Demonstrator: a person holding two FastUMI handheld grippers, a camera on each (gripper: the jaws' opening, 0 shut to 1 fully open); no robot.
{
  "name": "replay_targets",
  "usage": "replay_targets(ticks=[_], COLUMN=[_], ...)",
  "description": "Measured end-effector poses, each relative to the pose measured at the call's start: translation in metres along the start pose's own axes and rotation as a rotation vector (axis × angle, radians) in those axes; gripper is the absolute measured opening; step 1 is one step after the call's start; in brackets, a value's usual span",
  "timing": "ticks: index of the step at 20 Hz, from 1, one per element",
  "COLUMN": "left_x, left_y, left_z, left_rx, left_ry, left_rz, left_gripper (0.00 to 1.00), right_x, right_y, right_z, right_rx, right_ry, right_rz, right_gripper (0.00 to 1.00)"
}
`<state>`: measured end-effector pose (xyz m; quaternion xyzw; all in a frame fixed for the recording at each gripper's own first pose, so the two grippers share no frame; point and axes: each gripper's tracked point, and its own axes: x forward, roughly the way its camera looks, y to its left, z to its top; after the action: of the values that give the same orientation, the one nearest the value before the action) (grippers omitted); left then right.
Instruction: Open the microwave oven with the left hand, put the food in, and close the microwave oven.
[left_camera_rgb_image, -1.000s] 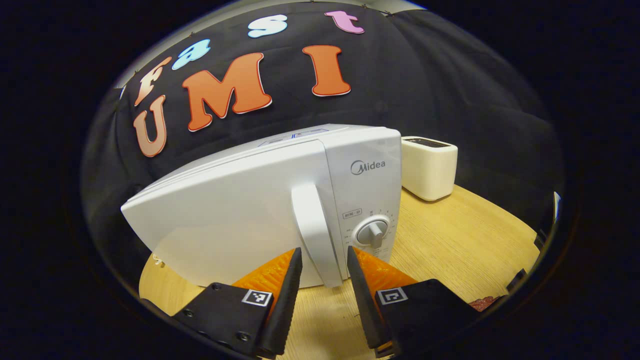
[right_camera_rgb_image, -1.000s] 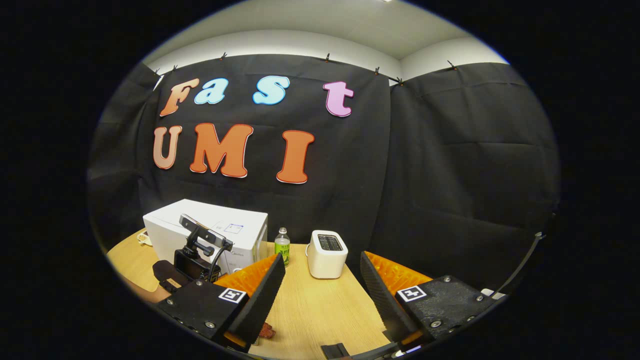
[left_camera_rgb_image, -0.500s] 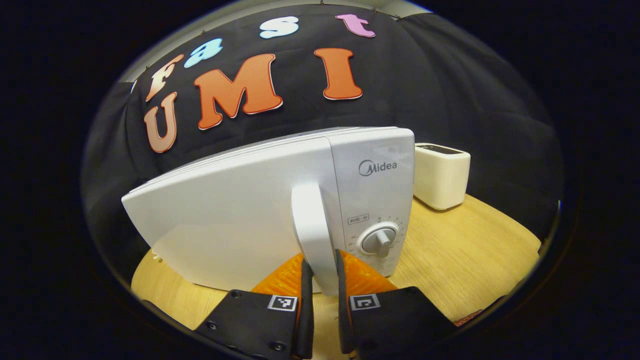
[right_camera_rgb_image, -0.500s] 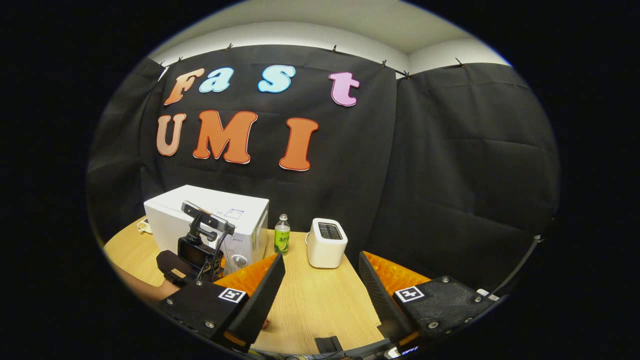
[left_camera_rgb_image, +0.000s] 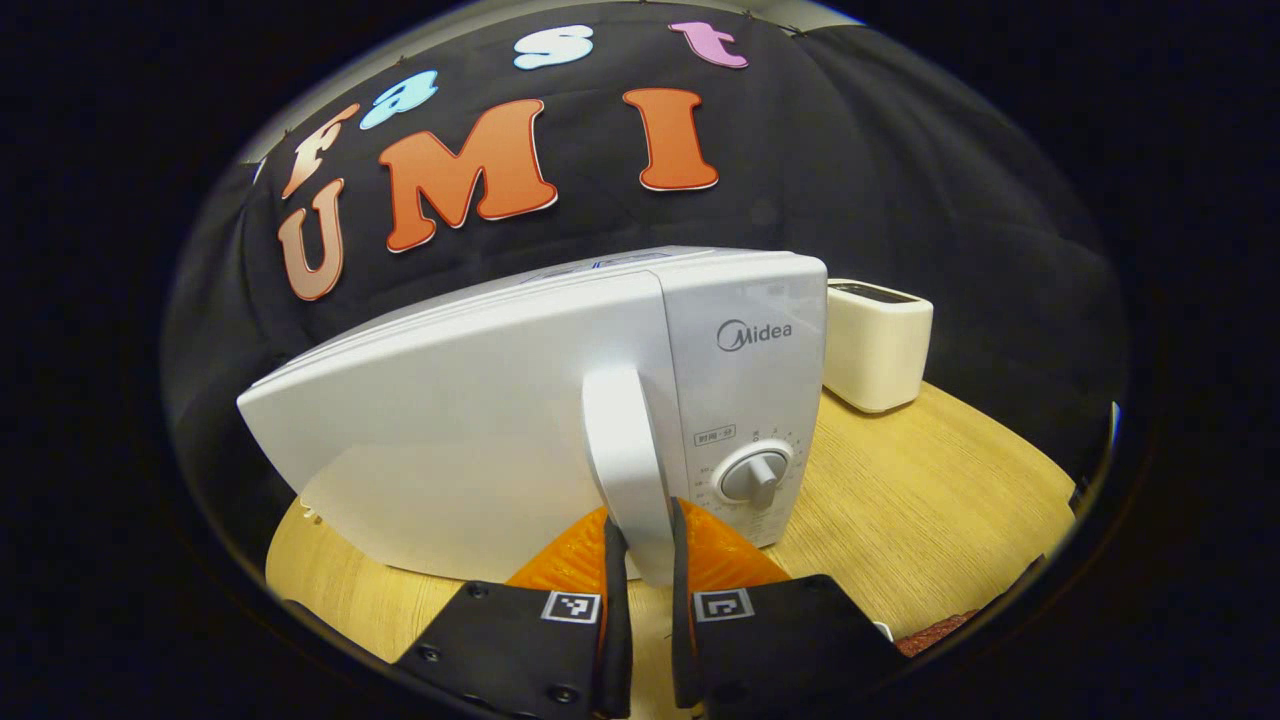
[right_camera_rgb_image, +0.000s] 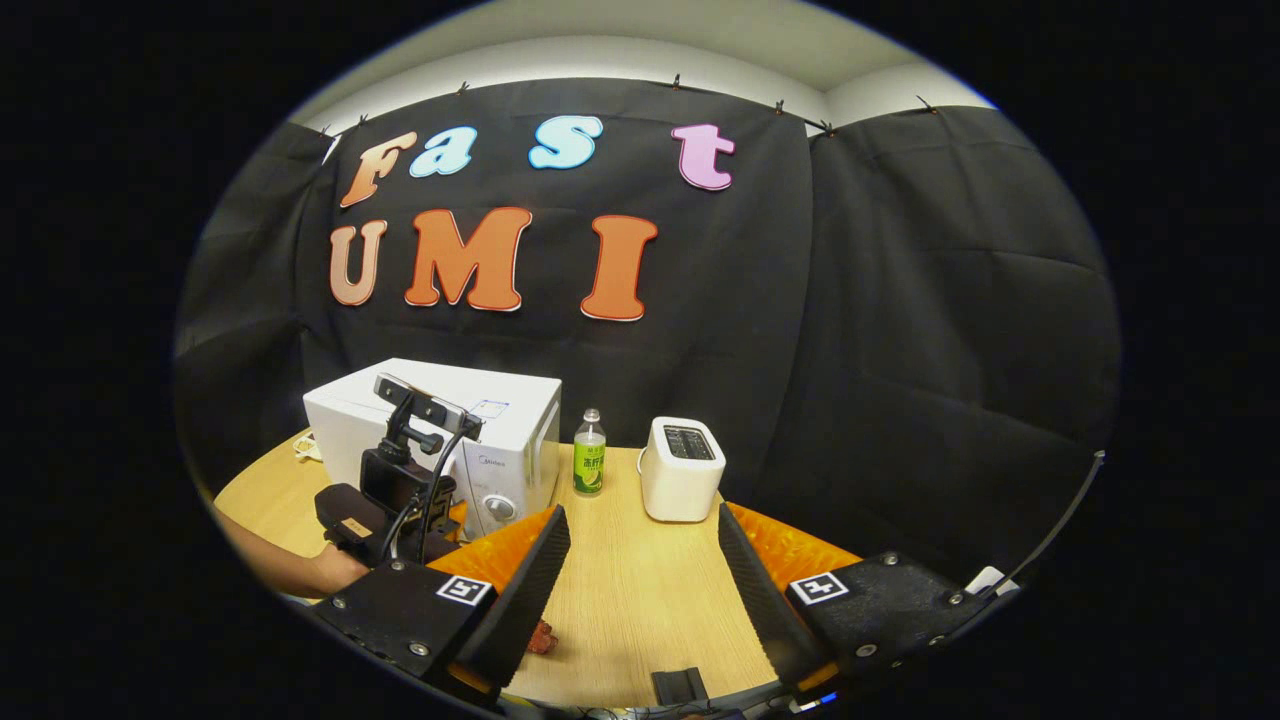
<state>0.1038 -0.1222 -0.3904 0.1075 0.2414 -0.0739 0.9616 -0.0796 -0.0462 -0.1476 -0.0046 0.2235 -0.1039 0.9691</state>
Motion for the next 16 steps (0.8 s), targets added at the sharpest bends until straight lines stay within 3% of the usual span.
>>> replay_targets(ticks=[11,13,16], left_x=[-0.005,-0.024,-0.051], left_y=[0.001,-0.002,0.001], left_z=[0.000,-0.011,-0.020], left_rx=[-0.037,-0.048,0.023], left_ry=[-0.015,-0.018,-0.065], left_rz=[0.064,0.090,0.095], left_gripper=[0.17,0.16,0.15], right_x=[0.008,0.008,0.013], right_y=[-0.013,-0.014,-0.013], right_z=[-0.025,-0.028,-0.033], right_rx=[-0.021,-0.030,-0.024], right_ry=[0.069,0.074,0.093], right_rz=[0.030,0.042,0.066], right_gripper=[0.93,0.93,0.93])
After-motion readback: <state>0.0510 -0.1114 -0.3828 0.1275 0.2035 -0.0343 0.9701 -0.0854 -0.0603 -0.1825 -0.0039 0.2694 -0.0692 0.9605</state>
